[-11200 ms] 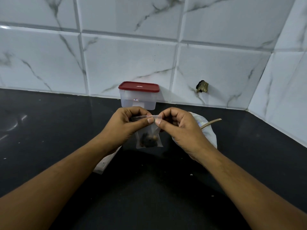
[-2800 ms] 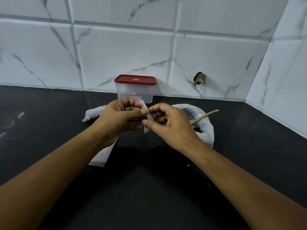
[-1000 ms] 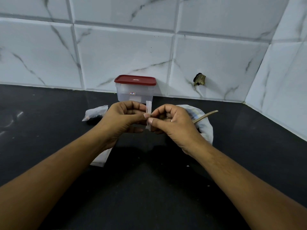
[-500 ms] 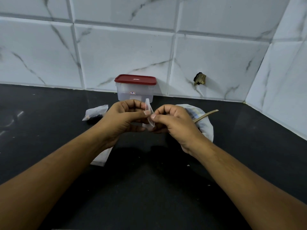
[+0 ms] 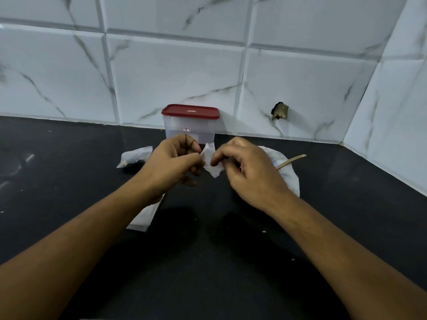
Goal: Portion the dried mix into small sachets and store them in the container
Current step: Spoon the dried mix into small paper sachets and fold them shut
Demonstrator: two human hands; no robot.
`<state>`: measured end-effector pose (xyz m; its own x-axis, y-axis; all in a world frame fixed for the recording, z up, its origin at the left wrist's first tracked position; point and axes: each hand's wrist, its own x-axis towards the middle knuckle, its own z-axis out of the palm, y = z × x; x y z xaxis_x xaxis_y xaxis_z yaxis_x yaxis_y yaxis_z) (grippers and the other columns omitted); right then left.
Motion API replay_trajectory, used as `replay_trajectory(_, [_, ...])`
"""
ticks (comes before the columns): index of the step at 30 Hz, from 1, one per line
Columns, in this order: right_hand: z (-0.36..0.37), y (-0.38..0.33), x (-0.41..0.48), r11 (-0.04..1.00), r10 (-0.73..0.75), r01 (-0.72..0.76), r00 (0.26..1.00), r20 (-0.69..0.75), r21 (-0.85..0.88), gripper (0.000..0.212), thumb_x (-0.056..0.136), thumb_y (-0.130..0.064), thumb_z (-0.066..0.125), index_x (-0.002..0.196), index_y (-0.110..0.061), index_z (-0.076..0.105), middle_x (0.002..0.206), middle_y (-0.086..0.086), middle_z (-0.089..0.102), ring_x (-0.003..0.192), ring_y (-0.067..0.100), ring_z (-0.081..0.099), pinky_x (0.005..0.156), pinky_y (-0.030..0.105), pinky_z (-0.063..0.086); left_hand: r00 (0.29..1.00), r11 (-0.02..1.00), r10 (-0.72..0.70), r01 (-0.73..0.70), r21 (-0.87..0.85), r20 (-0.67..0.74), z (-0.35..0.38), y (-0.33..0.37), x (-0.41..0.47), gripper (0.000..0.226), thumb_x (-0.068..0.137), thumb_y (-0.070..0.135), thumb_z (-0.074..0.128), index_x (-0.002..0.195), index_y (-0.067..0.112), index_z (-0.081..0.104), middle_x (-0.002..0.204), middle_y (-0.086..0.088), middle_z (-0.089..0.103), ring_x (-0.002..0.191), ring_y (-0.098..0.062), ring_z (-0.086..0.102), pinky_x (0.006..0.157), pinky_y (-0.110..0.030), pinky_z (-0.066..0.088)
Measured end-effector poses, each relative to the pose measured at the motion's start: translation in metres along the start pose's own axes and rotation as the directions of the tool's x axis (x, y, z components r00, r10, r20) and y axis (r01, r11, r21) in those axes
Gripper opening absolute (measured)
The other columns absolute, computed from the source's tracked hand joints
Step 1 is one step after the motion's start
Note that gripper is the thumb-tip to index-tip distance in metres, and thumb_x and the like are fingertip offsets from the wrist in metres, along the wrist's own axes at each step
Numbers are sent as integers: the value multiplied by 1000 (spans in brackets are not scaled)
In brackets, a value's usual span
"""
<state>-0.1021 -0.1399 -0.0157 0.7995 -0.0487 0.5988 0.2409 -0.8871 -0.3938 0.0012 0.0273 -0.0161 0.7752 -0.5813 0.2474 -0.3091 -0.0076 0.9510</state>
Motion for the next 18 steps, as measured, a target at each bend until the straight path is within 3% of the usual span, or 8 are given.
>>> replay_trajectory(3, [-2, -4, 0, 994, -29, 41, 994, 109, -104, 34, 101, -9, 51, 121, -26, 74, 100, -7, 53, 89, 12, 56, 74, 36, 52, 1000, 1000, 13, -13, 26, -23, 0, 1, 0, 9, 95, 2, 64, 94, 10, 67, 82, -10, 73, 68, -14, 67, 56, -29, 56])
replay_trajectory(7, [-9, -7, 1, 960, -14, 82, 969, 247, -266, 29, 102, -19, 52, 126, -20, 68, 105, -7, 51, 89, 11, 55, 73, 35, 52, 997, 998, 21, -17, 58, -72, -2, 2, 0, 15, 95, 1, 62, 89, 10, 72, 78, -8, 70, 66, -12, 63, 56, -27, 57])
replay_trajectory(12, [-11, -10, 2, 909, -101, 216, 944, 314, -356, 21, 98, -26, 66, 118, -26, 72, 113, -9, 48, 91, 8, 53, 65, 21, 37, 996, 994, 4, 6, 109, -86, -5, 0, 2, 15, 95, 4, 62, 89, 10, 74, 71, 1, 71, 63, -8, 62, 58, -26, 56])
replay_trajectory(15, [-14, -14, 0, 883, -202, 290, 945, 258, -369, 14, 97, -28, 68, 106, -22, 77, 119, -3, 51, 94, 14, 57, 65, 22, 43, 997, 996, 3, 4, 91, -76, -5, 1, 0, 16, 96, 4, 61, 89, 10, 74, 73, -3, 70, 65, -11, 61, 58, -25, 56])
replay_trajectory(18, [-16, -18, -3, 880, -282, 341, 935, 214, -331, 15, 93, -32, 72, 98, -18, 76, 124, 0, 52, 95, 13, 57, 67, 30, 51, 998, 1000, -1, 2, 20, -59, -4, 3, -1, 13, 96, 1, 61, 95, 8, 72, 85, -14, 69, 74, -23, 61, 59, -26, 54])
